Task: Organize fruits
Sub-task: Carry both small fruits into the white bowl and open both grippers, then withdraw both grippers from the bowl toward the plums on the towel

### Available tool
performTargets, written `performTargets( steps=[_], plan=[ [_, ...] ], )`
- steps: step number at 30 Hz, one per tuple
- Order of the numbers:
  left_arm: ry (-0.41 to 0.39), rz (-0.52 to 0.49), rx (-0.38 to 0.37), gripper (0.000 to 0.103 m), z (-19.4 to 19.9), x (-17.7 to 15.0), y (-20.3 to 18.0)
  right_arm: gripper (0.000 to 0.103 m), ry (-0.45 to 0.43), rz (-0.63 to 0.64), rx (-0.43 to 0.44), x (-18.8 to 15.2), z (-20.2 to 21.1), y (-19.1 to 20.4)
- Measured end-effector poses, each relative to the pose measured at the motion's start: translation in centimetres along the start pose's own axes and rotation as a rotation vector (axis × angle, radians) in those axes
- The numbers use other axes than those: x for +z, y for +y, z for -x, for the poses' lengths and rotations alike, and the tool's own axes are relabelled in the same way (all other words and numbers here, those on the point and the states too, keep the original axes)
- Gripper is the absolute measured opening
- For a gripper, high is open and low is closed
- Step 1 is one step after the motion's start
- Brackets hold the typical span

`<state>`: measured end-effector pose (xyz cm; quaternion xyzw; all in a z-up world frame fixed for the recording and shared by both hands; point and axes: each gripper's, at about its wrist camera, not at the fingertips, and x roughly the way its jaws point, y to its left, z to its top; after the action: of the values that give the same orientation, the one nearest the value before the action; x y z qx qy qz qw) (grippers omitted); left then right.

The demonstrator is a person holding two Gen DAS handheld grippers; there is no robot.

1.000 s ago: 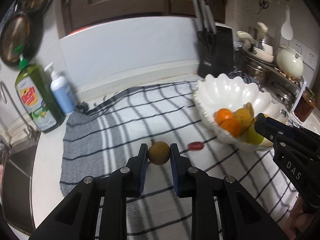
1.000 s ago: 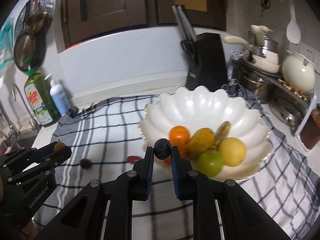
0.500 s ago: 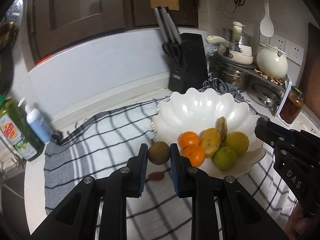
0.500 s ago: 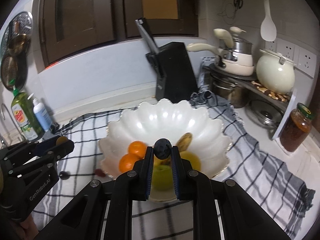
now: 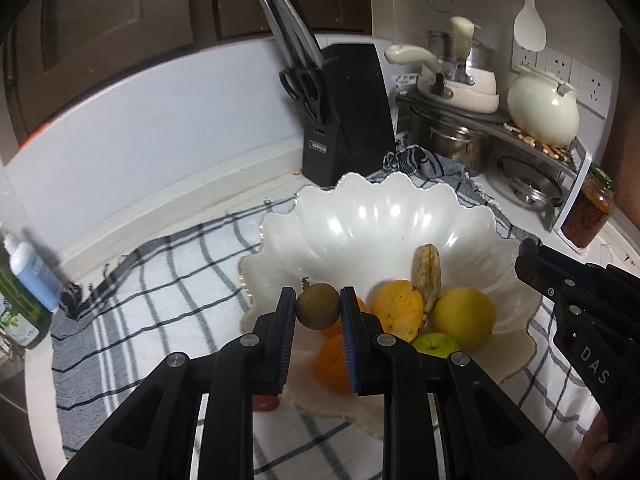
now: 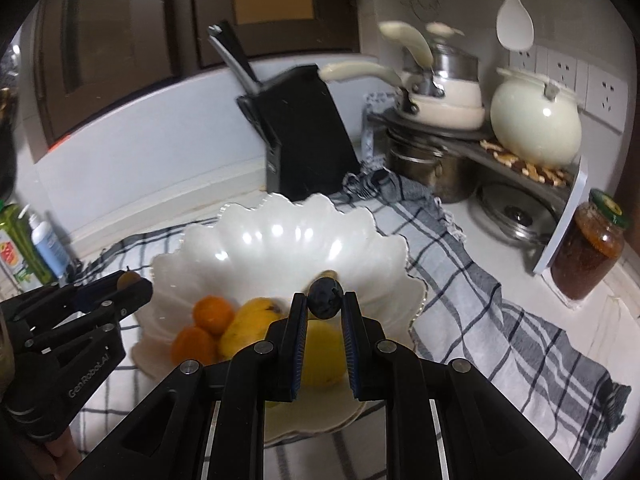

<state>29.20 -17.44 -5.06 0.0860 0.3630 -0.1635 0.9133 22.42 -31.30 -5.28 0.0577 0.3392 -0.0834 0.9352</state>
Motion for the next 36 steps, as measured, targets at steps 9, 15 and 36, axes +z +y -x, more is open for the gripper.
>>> performTargets(
  steps=[9, 15, 36],
  plan=[
    [0.054, 0.005, -0.014, 0.028, -3.6, 0.0, -0.6, 0.019, 0.057, -0.013, -0.011, -0.1, -3.5, -1.3],
    [0.057, 0.008, 0.011, 0.061, -3.6, -0.2, -0.7, 0.021, 0.083, -0.016, -0.02, -0.2, -4.3, -1.7],
    [-0.006, 0.048, 0.101, 0.097, 2.0, -0.4, 2.4, 0.089, -0.029, -0.002, -0.049, 0.9, 0.4, 0.9]
  ],
)
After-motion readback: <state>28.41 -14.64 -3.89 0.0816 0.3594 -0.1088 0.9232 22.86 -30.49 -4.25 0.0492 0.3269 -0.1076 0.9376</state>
